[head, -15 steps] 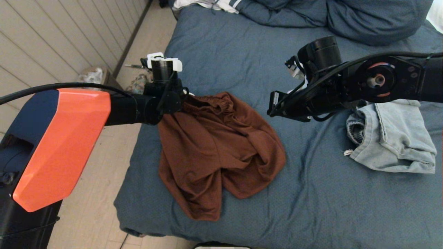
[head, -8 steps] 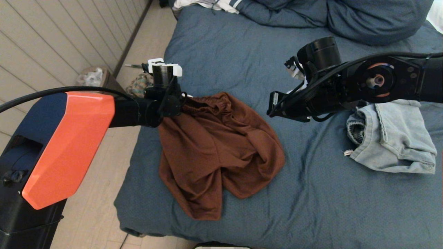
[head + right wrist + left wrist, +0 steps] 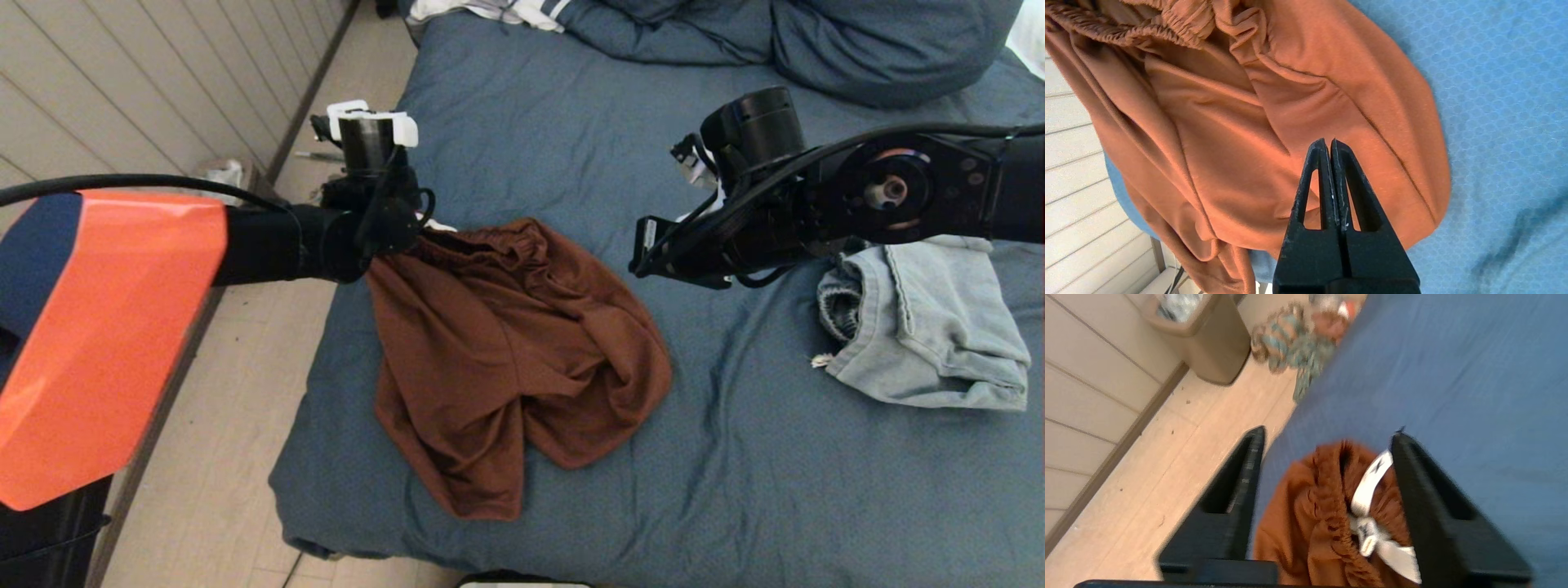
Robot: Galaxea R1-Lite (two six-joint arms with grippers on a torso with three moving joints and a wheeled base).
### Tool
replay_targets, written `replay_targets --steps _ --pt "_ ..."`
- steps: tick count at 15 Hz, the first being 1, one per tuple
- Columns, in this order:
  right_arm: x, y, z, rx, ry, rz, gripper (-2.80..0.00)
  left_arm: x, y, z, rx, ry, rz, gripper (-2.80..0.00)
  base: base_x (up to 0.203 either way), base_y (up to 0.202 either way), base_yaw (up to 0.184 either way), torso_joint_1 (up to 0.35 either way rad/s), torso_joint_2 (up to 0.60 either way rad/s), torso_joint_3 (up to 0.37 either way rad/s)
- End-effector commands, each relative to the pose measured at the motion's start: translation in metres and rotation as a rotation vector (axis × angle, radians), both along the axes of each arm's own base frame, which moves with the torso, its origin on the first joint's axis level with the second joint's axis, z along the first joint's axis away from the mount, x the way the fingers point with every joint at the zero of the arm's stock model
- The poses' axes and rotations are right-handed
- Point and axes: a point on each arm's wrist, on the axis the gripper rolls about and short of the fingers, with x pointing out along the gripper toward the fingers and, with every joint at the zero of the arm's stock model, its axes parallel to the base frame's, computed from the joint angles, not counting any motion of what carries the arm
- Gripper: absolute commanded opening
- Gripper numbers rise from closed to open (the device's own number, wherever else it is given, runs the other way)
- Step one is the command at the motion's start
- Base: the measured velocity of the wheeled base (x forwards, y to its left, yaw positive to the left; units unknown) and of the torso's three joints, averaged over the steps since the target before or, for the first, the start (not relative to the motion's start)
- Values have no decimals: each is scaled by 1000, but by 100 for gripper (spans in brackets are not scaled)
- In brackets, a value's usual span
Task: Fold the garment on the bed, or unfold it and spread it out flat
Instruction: Unford the brown shorts
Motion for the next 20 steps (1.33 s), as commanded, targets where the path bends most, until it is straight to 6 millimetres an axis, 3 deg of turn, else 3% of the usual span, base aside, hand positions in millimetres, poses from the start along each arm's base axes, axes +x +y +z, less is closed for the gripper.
replay_targets --steps 1,2,3,4,6,8,10,11,14,20 --pt "-3 1 1 1 3 5 -280 -35 1 35 -27 -45 -26 0 0 0 0 0 0 0" --pt "-3 2 1 1 3 7 -280 -49 -4 34 -16 -20 -51 0 0 0 0 0 0 0" --pt "-4 2 0 -1 6 9 -280 -63 -11 28 2 13 -86 -280 0 0 0 0 0 0" --pt "-4 4 -2 -7 15 15 -280 -77 -19 17 27 58 -124 -280 0 0 0 0 0 0" --pt "-7 14 -12 -39 37 55 -280 -106 -31 -23 101 194 -209 -280 0 0 0 0 0 0" --pt "-7 33 -27 -63 69 108 -280 -130 -30 -68 141 321 -257 -280 0 0 0 0 0 0" --pt "-9 54 -41 -78 97 156 -280 -148 -19 -96 114 372 -267 -280 0 0 0 0 0 0" --pt "-10 63 -45 -85 104 176 -280 -156 -11 -97 90 364 -265 -280 0 0 0 0 0 0" --pt "-6 84 -61 -136 106 212 -280 -177 8 -75 21 291 -270 -280 0 0 0 0 0 0" --pt "35 128 -96 -302 -20 126 -280 -190 22 -72 -41 271 -289 -280 0 0 0 0 0 0"
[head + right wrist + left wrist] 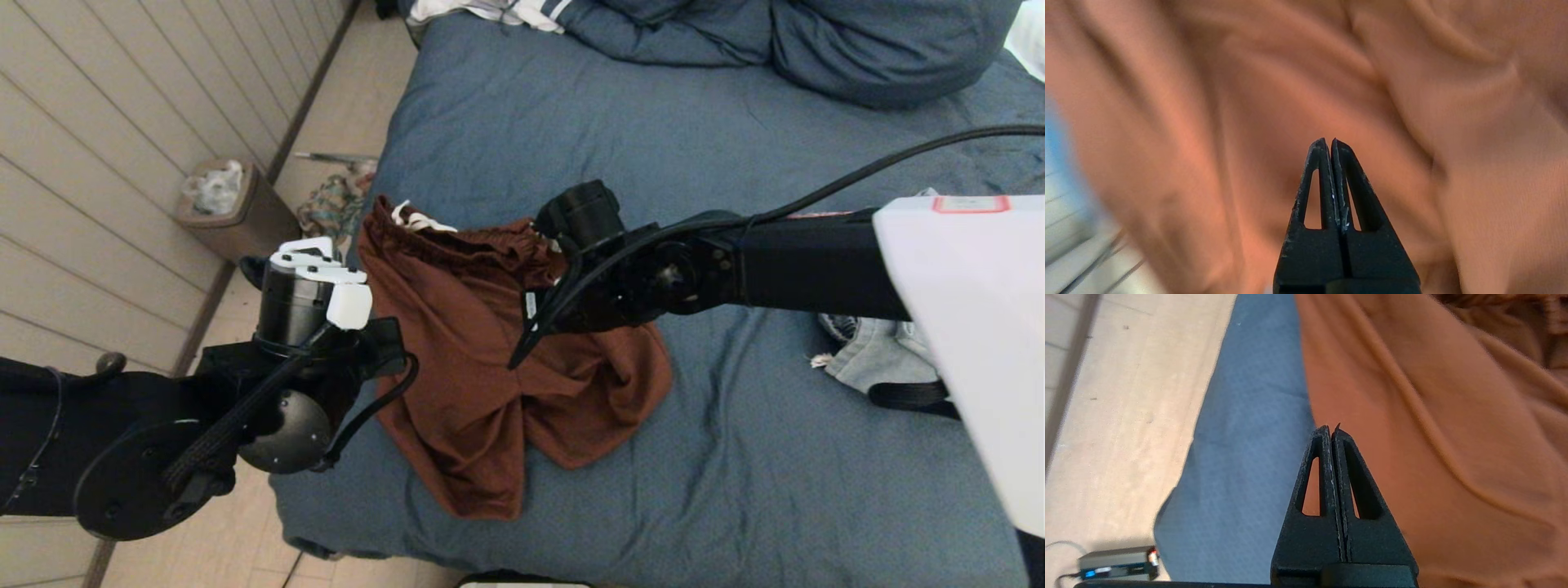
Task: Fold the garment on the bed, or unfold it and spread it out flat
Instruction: Unford the brown shorts
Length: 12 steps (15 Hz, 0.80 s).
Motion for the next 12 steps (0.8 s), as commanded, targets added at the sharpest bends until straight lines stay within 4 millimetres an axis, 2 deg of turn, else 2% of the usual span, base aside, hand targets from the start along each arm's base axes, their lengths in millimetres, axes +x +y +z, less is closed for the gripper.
replay_targets --steps 1,4,6,7,9,12 --pt "18 24 -38 -98 -52 -18 -280 -7 5 3 -24 -2 -35 -280 0 0 0 0 0 0" --pt "29 39 -45 -96 -219 -118 -280 -9 6 4 -42 -3 -36 -280 0 0 0 0 0 0" --pt "28 38 -30 -62 -286 -163 -280 -8 6 3 -41 1 -37 -280 0 0 0 0 0 0" --pt "24 32 -16 -46 -301 -170 -280 -7 5 0 -38 8 -36 -280 0 0 0 0 0 0" --pt "4 15 15 -38 -304 -169 -280 -5 3 -4 -35 20 -34 -280 0 0 0 0 0 0" --pt "-45 -22 45 -47 -200 -104 -280 -2 0 -12 -21 40 -35 -280 0 0 0 0 0 0"
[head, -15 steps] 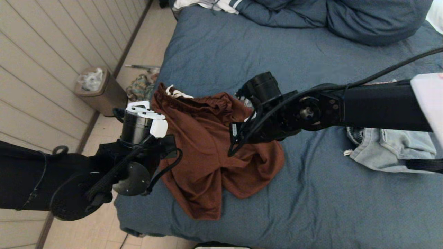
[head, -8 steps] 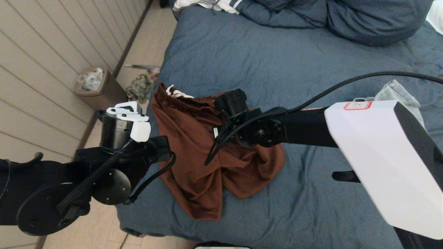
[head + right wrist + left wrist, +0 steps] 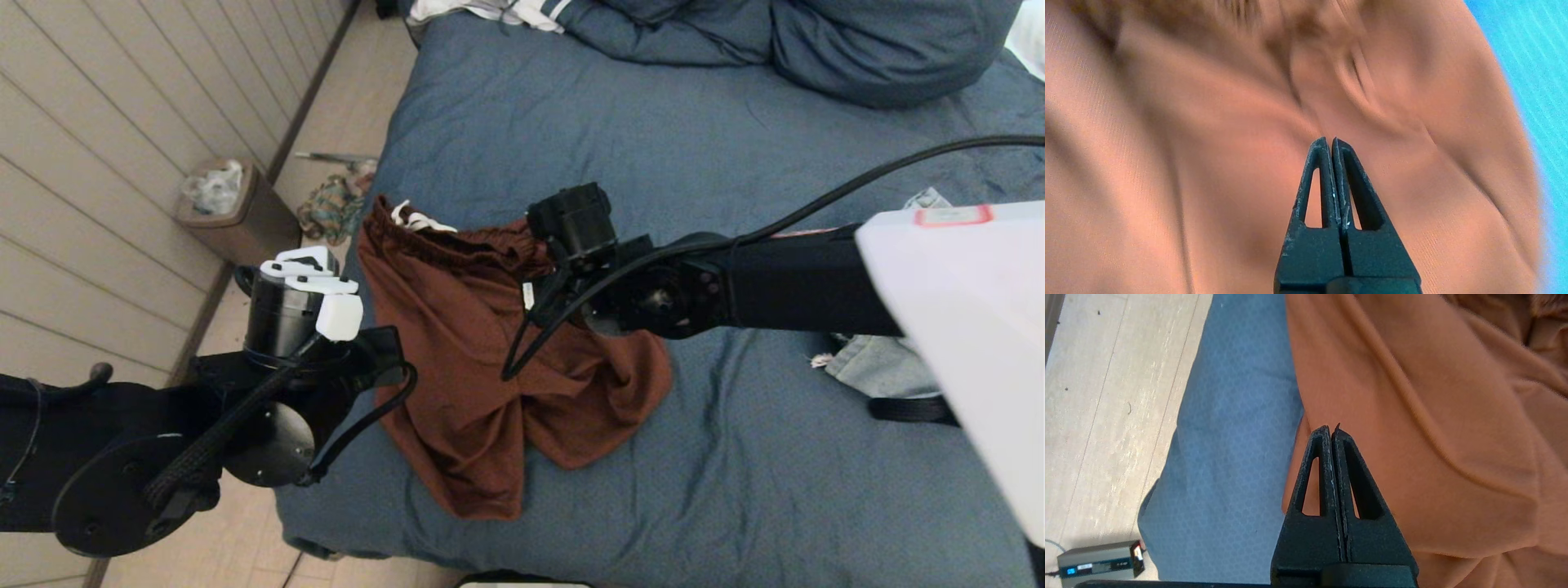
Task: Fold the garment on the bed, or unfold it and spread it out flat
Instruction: Unford the brown shorts
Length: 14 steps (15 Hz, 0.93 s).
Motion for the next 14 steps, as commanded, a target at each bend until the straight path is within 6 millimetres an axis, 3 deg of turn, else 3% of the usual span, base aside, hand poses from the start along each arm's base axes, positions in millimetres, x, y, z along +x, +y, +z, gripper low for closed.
replay_targets --steps 1,2,3,4,6,8,14 --pt "-53 -38 31 8 80 75 -280 5 -5 -11 15 26 2 -280 0 0 0 0 0 0" --pt "-73 -49 24 -22 164 133 -280 7 -6 -14 14 36 3 -280 0 0 0 0 0 0" --pt "-91 -58 16 -45 231 184 -165 8 -7 -16 16 40 3 -280 0 0 0 0 0 0" --pt "-108 -66 4 -75 301 231 0 9 -7 -18 18 44 3 -280 0 0 0 0 0 0" --pt "-132 -72 -18 -136 398 307 0 10 -8 -20 22 49 2 -280 0 0 0 0 0 0" --pt "-143 -70 -38 -235 438 390 0 11 -9 -22 24 52 4 -280 0 0 0 0 0 0" --pt "-117 -18 -96 -247 362 450 0 11 -9 -22 22 50 4 -280 0 0 0 0 0 0"
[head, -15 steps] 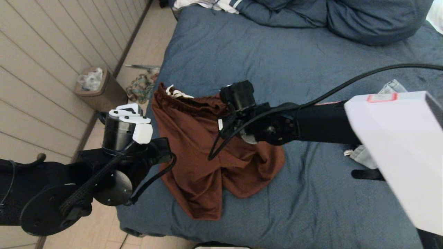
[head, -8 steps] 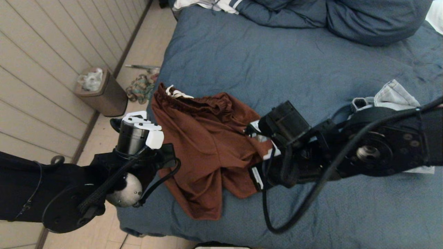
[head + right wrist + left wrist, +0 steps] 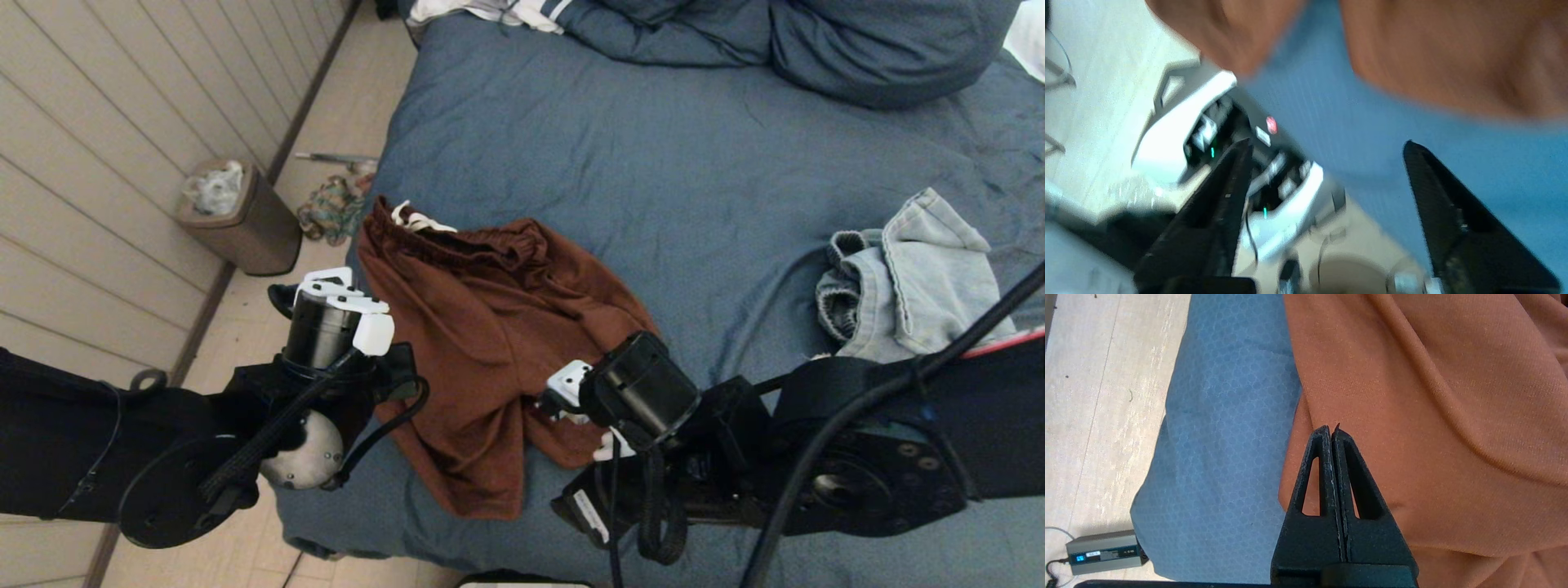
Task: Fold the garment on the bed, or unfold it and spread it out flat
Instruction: Unford the brown shorts
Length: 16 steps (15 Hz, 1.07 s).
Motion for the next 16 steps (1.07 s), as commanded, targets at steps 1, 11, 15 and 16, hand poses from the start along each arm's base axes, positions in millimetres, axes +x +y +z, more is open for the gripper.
replay_targets --steps 1,11,15,16 --pt "11 17 -31 -40 -34 33 0 1 -1 -5 6 9 2 -280 0 0 0 0 0 0" --pt "44 12 -60 -119 -109 11 0 8 -8 -20 12 30 4 -280 0 0 0 0 0 0" --pt "58 22 -64 -89 -206 -10 0 9 -9 -22 15 34 4 -280 0 0 0 0 0 0" --pt "60 24 -61 -76 -219 -14 0 9 -9 -22 15 34 3 -280 0 0 0 0 0 0"
